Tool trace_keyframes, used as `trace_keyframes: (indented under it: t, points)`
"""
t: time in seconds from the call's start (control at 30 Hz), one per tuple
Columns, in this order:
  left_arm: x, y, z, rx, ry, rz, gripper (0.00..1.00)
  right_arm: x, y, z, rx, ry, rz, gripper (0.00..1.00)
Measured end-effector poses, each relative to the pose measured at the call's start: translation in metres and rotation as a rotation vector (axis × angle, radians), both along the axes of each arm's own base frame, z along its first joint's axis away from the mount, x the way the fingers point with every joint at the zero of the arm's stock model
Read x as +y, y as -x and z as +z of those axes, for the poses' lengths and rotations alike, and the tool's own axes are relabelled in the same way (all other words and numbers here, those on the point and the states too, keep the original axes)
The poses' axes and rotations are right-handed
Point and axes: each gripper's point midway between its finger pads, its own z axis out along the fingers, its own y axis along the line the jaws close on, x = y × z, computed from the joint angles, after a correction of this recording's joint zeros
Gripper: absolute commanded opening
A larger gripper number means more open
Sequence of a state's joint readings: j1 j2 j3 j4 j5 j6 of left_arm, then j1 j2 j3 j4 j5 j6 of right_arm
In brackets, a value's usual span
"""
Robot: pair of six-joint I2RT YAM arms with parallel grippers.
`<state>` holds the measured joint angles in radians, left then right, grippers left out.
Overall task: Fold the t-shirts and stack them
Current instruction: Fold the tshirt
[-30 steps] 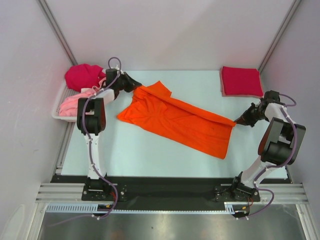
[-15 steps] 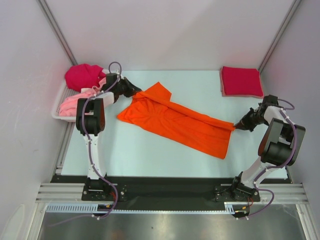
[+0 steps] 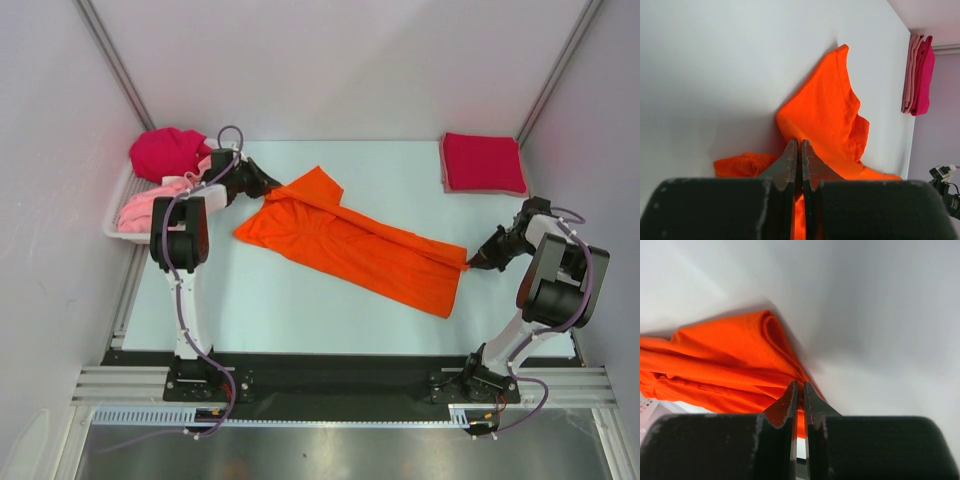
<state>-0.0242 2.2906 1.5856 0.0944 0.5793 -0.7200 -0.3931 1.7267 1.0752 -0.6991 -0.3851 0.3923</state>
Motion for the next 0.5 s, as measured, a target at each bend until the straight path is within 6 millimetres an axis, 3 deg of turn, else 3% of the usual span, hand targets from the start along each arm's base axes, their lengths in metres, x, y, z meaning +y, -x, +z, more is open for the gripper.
trace_keyframes:
  t: [0.1, 0.23, 0.37, 0.5]
  points:
    - [0.002, 0.002, -0.002, 0.008, -0.008, -0.004, 0.21, 0.001, 0.006, -0.010, 0.046, -0.007, 0.000, 0.29]
    - [0.005, 0.002, 0.000, 0.014, -0.029, -0.014, 0.38, 0.001, 0.015, -0.015, 0.100, 0.006, 0.003, 0.46]
    - [0.010, -0.002, 0.011, 0.000, -0.056, -0.022, 0.41, -0.003, 0.012, -0.007, 0.109, 0.042, 0.015, 0.56]
    - [0.015, -0.004, 0.032, -0.031, -0.095, -0.025, 0.45, -0.011, -0.004, 0.019, 0.054, 0.103, 0.022, 0.61]
